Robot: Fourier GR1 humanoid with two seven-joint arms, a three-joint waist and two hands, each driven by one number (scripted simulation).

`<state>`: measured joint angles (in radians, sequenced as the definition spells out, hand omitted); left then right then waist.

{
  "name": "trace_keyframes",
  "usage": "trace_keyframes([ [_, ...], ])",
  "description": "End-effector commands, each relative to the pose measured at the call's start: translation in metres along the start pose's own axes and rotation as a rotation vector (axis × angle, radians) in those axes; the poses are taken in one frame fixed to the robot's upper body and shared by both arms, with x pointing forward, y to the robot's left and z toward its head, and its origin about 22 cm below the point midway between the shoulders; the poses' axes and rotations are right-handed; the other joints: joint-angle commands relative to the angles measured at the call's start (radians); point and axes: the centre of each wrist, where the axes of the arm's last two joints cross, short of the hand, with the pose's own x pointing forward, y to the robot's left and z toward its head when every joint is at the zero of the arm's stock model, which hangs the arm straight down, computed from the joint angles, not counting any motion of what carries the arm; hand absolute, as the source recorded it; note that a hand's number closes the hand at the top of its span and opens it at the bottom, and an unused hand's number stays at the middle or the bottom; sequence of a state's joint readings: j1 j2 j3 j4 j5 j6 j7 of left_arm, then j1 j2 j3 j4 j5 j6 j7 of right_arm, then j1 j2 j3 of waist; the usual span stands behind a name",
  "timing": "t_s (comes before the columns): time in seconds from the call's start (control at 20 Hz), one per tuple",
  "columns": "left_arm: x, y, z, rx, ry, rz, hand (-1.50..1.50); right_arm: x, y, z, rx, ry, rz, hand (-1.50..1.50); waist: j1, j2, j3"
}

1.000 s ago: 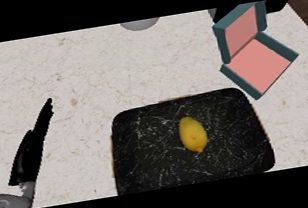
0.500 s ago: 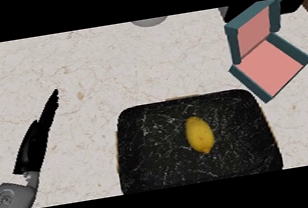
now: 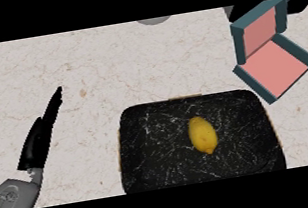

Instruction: Pick the lemon from the tray and place it in the cardboard box

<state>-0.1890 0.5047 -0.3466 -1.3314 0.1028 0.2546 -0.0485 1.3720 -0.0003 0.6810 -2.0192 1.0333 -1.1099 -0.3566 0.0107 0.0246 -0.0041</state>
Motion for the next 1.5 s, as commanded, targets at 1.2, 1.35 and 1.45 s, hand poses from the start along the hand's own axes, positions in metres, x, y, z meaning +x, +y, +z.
trace_keyframes([
  [1.2,-0.018,0.003,-0.003,-0.013,0.030,0.018,0.00,0.071,0.103,-0.130,0.098,0.013,0.160,-1.50,-0.009,-0.022,0.004],
  [1.35,-0.016,0.012,0.003,0.000,0.032,-0.002,0.00,0.081,0.121,-0.126,0.102,0.017,0.180,-1.50,-0.006,-0.024,0.004],
  [1.45,-0.020,-0.004,-0.009,-0.008,0.029,0.005,0.00,0.078,0.116,-0.132,0.113,0.035,0.174,-1.50,-0.014,-0.024,0.004],
])
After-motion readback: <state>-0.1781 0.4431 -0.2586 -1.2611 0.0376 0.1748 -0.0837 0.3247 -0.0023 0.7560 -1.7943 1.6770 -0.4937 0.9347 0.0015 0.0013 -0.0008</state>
